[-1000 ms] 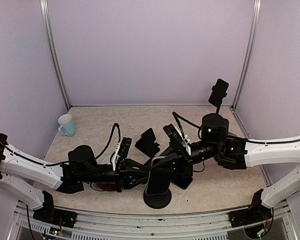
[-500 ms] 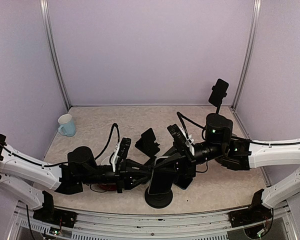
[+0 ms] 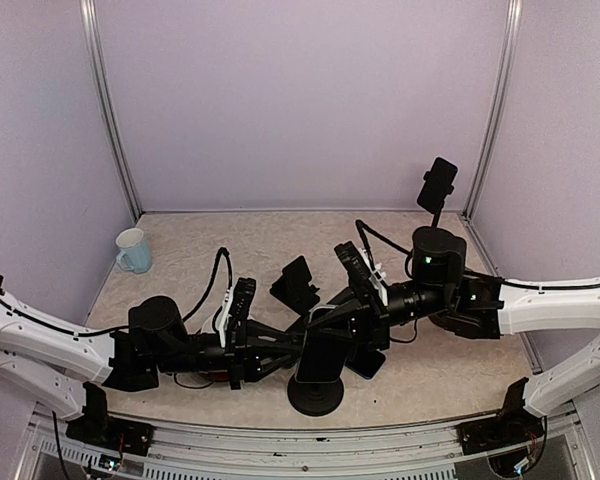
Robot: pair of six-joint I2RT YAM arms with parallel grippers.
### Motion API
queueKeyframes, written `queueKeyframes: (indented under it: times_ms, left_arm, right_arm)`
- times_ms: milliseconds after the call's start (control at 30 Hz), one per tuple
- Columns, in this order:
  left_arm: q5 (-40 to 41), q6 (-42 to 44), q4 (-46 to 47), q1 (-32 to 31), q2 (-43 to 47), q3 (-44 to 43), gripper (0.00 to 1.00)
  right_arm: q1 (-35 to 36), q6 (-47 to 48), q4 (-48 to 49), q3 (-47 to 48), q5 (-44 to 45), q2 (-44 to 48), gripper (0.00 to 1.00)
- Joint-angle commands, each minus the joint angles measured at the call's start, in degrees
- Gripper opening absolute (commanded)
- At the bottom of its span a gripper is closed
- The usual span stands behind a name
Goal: Place the phone on the phone stand
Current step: Install the phone onto the phone stand.
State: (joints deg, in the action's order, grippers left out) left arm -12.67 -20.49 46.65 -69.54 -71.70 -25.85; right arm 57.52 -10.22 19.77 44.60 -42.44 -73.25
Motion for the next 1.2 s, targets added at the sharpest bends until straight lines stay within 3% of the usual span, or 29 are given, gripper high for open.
queueKeyframes:
  times_ms: [0, 433, 833, 1000, 1167]
  left_arm:
    - [0.1, 0.8, 6.6, 0.2, 4.1, 0.7, 0.00]
    - [3.5, 3.0, 5.2, -0.9, 4.9, 0.7, 0.00]
    - [2.7, 4.0, 3.6, -1.1, 2.7, -0.9, 0.00]
    - [3.2, 4.2, 3.5, -0.8, 2.1, -1.2, 0.16]
    - [3.0, 4.3, 3.2, -0.4, 2.3, -1.1, 0.39]
  right_arm:
    - [-4.4, 0.7, -11.6, -2.5, 4.8, -0.3, 0.00]
    - [-4.4, -3.5, -16.3, 3.4, 8.6, -10.6, 0.00]
    - [-4.4, -3.4, -16.8, 6.3, 6.6, -12.0, 0.00]
    - [-4.3, -2.7, -16.9, 6.6, 6.9, -12.1, 0.00]
    - [-4.3, -2.4, -16.7, 6.6, 6.2, -13.1, 0.00]
